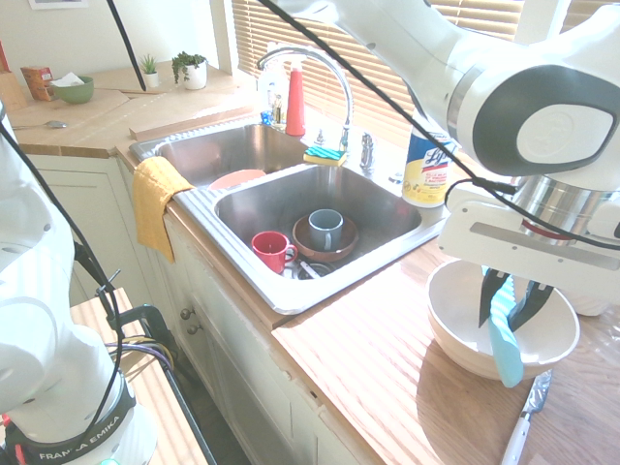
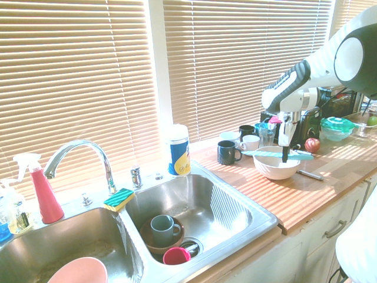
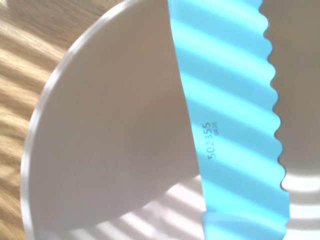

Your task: Put the knife into the sink

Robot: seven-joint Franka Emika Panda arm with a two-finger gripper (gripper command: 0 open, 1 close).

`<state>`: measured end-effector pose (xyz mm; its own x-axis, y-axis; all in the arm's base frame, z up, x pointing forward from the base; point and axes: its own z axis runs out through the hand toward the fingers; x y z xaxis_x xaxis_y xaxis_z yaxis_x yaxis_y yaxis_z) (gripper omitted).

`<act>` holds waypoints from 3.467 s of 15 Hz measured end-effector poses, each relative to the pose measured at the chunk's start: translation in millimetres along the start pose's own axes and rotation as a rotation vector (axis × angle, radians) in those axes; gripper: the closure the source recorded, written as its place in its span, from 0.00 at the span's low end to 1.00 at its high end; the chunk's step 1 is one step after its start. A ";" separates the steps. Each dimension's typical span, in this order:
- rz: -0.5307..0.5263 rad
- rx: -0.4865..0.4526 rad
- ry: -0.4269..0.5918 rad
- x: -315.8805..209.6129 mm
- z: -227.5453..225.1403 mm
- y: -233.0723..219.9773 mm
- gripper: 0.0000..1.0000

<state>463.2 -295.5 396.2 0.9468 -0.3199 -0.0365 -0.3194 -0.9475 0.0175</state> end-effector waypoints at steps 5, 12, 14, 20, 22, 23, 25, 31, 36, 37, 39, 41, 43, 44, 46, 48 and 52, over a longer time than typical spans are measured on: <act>0.033 0.028 0.056 -8.1 -44.0 -8.0 1.00; 0.033 0.055 0.130 -31.2 -98.6 -70.1 1.00; 0.044 0.056 0.132 -40.5 -100.8 -93.6 1.00; 0.218 0.125 0.182 -91.4 -67.8 -241.2 1.00; 0.329 0.147 0.221 -98.2 -42.6 -264.6 1.00; 0.367 0.152 0.229 -102.6 -31.0 -275.1 1.00; 0.401 0.147 0.219 -111.6 -7.3 -295.3 1.00; 0.439 0.119 0.178 -125.9 70.1 -350.6 1.00; 0.491 0.073 0.172 -129.4 128.0 -388.4 1.00; 0.503 0.069 0.164 -126.1 138.9 -392.8 1.00; 0.523 0.063 0.150 -116.8 159.0 -400.1 1.00; 0.540 0.057 0.139 -105.3 178.7 -404.0 1.00; 0.554 0.048 0.132 -93.9 194.6 -408.4 1.00; 0.558 0.044 0.129 -89.9 201.2 -410.3 1.00; 0.568 0.034 0.119 -87.8 215.8 -411.5 1.00; 0.584 0.022 0.098 -90.6 231.4 -410.9 0.00; 0.600 0.027 0.079 -93.8 247.2 -409.1 0.00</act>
<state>495.1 120.8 145.5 0.6012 -0.7978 0.0462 -0.7982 -0.6023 -0.0138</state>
